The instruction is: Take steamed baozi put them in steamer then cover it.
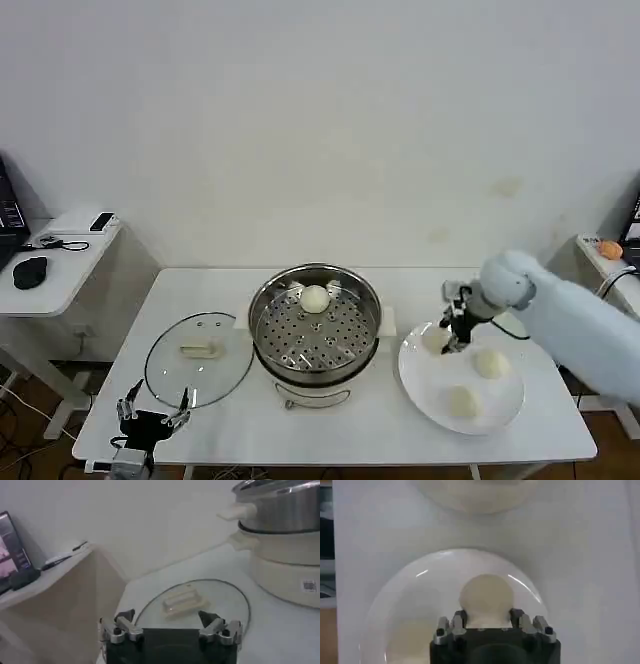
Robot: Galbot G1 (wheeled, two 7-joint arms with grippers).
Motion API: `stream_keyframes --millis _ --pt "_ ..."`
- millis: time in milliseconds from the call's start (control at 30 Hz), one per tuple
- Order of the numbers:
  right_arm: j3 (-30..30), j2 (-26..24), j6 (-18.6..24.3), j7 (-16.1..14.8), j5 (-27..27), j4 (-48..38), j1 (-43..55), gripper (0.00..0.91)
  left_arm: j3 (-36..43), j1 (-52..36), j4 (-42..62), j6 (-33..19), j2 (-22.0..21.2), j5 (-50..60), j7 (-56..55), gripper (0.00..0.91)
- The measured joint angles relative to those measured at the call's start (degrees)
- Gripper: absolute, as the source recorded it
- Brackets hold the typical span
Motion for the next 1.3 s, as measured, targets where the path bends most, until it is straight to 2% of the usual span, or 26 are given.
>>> stream_keyframes --millis 300,633,967,1300 --pt "-6.25 2.35 -2.47 -1.02 8.04 0.93 13.01 0.574 -0.38 -0.01 -0.53 0.0 0.52 0.07 -0.25 0.907" --pt "-12.71 11.81 -5.38 -0.46 15.1 -1.07 20.74 0.574 -1.32 0.58 -1.81 0.11 -0.63 -0.04 -0.55 0.907" --pt "-16.73 22.43 -6.64 0.49 17.23 -5.47 21.42 0.584 -1.57 0.13 -2.2 0.14 -1.94 -0.38 -0.78 0.907" --pt "-18.34 31.18 -6.9 2.17 16.65 -10.57 19.21 0.574 -2.0 0.4 -4.02 0.41 -2.61 -1.12 -0.8 0.907"
